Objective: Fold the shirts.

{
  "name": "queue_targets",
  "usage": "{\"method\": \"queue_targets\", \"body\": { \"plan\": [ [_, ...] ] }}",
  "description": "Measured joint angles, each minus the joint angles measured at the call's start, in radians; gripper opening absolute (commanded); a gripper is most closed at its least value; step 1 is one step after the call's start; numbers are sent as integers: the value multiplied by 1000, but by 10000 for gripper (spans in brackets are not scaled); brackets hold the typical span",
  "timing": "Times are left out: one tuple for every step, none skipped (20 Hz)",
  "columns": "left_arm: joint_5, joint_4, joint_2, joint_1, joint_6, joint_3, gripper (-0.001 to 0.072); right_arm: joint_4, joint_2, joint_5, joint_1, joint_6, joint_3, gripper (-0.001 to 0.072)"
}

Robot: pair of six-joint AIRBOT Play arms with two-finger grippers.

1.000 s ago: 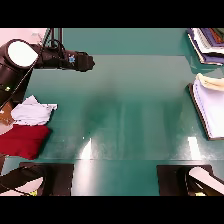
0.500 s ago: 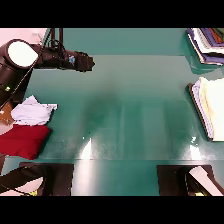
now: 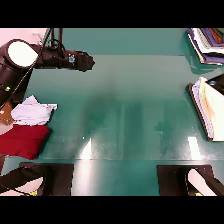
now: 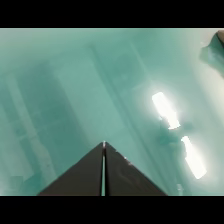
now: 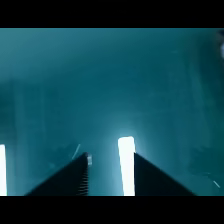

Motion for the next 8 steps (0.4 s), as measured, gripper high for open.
{"method": "queue_targets", "body": {
  "plan": [
    [0,0,0,0,0,0,24,3,-10,-3,57,0,0,17],
    [0,0,0,0,0,0,24,6,-21,-8,112,0,0,15],
    [2,0,0,0,0,0,24,6,-31,-14,157,0,0,15],
    [2,0,0,0,0,0,25,6,-40,-16,199,0,0,15],
    [3,-1,0,0,0,0,24,7,-46,-21,231,0,0,15],
    [3,-1,0,0,0,0,24,8,-51,-22,257,0,0,15],
    [3,-1,0,0,0,0,24,8,-53,-26,276,0,0,15],
    [3,-1,0,0,0,0,24,8,-55,-29,290,0,0,15]
  ]
}}
